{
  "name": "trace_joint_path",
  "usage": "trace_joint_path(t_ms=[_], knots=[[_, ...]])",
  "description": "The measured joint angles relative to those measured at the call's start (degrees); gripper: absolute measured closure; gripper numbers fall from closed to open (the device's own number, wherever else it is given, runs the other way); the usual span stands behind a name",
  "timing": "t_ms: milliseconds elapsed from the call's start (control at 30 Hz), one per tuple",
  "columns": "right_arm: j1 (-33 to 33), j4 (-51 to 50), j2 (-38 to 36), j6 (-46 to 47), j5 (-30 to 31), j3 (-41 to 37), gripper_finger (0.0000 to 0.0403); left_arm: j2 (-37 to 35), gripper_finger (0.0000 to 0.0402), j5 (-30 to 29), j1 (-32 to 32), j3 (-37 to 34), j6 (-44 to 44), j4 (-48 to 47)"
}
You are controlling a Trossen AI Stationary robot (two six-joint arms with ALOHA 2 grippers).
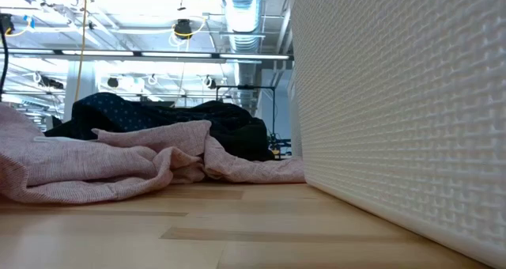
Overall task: Sort clothes
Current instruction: Put the right striped white sock into the bottom white laundry bin
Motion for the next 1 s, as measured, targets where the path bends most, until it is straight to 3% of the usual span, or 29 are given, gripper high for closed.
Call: trace_joint_path(t_ms=[167, 367, 733, 1000], knots=[[1.95, -6.48, -0.02, 7.78, 0.0, 0.05, 0.0403, -0.62, 0.0166, 0.3, -0.83, 0.1, -13.01, -11.35], [3.56, -10.25, -0.02, 14.62, 0.0, 0.05, 0.0401, -0.19, 0.0166, 9.42, -0.86, 3.29, -32.6, -28.48], [7.08, -15.44, -0.02, 24.42, 0.0, 0.03, 0.0398, -0.12, 0.0166, 24.1, -3.43, 3.43, -56.47, -41.91], [8.73, -16.99, -0.02, 28.26, 0.25, -0.64, 0.0397, 2.97, 0.0166, 30.35, -8.05, 3.43, -70.35, -48.36]])
